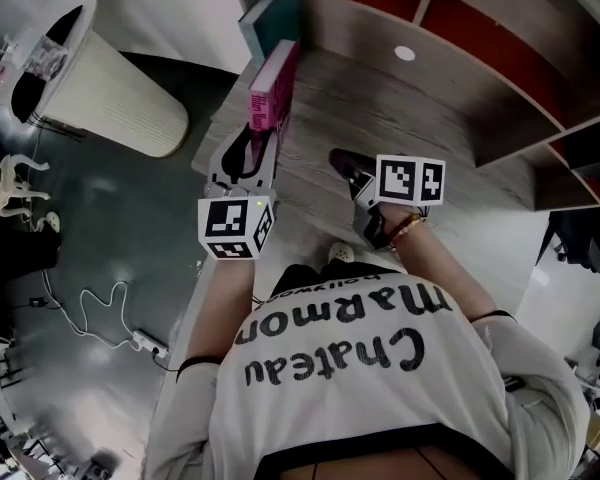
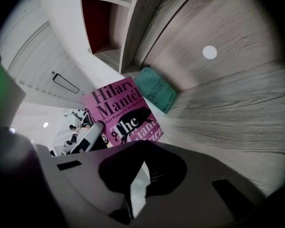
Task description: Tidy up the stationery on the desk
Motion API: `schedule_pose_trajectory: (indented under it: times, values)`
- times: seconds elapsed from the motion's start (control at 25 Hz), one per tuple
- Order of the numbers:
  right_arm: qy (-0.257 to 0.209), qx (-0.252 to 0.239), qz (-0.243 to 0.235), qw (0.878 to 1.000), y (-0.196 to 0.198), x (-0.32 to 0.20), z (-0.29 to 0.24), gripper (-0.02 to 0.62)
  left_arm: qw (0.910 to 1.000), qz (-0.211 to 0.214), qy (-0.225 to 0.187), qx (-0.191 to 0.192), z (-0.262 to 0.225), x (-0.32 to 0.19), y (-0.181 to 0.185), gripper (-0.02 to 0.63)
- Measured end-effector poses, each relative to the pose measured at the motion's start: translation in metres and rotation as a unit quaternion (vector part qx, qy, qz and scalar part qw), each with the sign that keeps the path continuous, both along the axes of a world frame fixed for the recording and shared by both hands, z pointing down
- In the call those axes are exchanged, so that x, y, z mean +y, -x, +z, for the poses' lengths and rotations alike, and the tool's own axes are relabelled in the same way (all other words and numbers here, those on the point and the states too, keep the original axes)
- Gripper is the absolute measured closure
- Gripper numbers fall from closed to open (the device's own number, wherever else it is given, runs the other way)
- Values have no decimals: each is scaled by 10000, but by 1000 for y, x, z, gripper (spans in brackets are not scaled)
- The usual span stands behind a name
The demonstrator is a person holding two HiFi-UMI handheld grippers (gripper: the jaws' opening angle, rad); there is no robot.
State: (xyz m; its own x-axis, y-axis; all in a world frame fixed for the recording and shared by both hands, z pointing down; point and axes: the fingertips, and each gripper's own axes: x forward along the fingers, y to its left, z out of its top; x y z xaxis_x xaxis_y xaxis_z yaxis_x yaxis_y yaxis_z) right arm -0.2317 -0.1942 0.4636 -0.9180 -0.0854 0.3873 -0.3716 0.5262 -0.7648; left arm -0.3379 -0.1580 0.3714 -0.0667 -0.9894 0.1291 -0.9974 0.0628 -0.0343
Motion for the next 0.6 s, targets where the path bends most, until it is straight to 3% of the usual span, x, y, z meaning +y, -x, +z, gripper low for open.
schedule_pose_trajectory:
  times: [0.36, 0.6]
  values:
    - [18, 95, 342, 9994, 3, -9, 4, 580, 9991, 312, 155, 223, 15, -17, 9, 466]
    - [16, -25, 961, 9954, 14, -21, -10, 580, 9955, 870, 360, 90, 13, -32, 15, 466]
